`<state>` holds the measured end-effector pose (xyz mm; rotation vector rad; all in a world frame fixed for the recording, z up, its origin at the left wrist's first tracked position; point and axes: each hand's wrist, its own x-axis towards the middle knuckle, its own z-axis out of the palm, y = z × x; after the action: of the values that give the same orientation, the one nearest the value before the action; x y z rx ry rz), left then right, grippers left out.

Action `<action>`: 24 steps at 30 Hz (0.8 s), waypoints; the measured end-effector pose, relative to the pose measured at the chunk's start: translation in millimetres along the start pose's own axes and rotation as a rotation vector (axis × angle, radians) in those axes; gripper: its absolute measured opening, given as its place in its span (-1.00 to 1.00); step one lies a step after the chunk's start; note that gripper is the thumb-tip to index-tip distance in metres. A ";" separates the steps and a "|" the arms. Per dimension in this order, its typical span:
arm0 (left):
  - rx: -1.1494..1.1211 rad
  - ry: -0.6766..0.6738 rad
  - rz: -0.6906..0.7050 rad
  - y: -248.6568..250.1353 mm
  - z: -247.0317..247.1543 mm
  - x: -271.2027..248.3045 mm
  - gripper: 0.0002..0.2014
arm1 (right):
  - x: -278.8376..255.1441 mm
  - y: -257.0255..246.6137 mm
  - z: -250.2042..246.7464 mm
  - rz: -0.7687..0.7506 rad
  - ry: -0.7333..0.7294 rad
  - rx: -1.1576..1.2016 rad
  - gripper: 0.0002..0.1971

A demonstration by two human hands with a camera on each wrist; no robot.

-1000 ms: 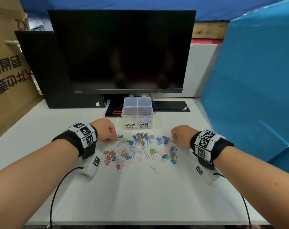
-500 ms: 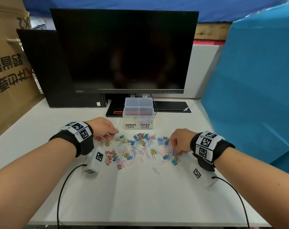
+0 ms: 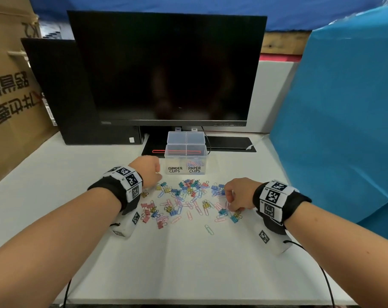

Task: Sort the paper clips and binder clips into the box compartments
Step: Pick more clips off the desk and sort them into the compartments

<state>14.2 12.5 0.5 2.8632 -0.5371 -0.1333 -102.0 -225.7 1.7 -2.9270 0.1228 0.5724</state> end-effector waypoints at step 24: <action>0.037 -0.304 0.529 96.5 29.5 -25.3 -0.65 | -7.9 18.7 -12.9 0.053 0.134 -0.073 -0.88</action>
<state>-46.6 -71.9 -4.2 2.6356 -1.3391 -0.4710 -106.6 -245.9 14.0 -3.0401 0.1993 0.3950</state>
